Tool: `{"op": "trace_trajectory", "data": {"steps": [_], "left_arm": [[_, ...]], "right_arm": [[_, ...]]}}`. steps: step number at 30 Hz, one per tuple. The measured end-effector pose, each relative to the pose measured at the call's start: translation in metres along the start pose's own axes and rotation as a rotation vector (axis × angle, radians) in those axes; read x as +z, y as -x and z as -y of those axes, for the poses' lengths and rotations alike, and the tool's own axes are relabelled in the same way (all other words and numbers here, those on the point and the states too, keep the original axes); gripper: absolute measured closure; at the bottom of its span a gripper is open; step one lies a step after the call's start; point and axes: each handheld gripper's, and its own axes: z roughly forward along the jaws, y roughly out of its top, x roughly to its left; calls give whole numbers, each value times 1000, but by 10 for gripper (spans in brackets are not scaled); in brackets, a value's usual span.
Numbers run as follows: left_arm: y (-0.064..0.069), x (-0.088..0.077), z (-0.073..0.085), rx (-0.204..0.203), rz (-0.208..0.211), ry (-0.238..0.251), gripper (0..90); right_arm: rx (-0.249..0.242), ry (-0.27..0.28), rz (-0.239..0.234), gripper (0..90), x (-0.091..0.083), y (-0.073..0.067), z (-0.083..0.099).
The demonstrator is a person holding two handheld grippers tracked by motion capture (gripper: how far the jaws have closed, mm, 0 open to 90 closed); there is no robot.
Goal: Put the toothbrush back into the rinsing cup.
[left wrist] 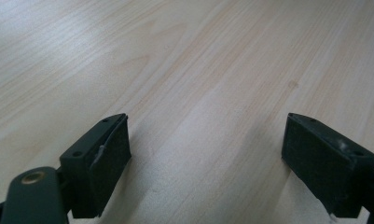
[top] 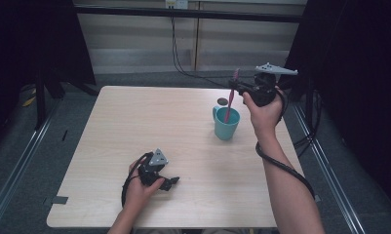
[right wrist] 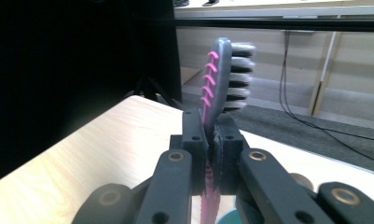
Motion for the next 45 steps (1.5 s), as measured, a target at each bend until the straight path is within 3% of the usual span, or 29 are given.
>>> {"op": "trace_trajectory", "data": {"steps": [13,22,31,45], "left_arm": [[0,0,0,7,-1,-2,153],[1,0,0,2,-7,6,155],[1,0,0,2,-9,7,156],[1,0,0,2,-15,2,157]], "right_arm": [[-2,-29,68,858,17,21,9],[13,-39,125,856,29,36,33],[8,-60,135,851,35,39,51],[41,-90,136,845,37,41,79]]}}
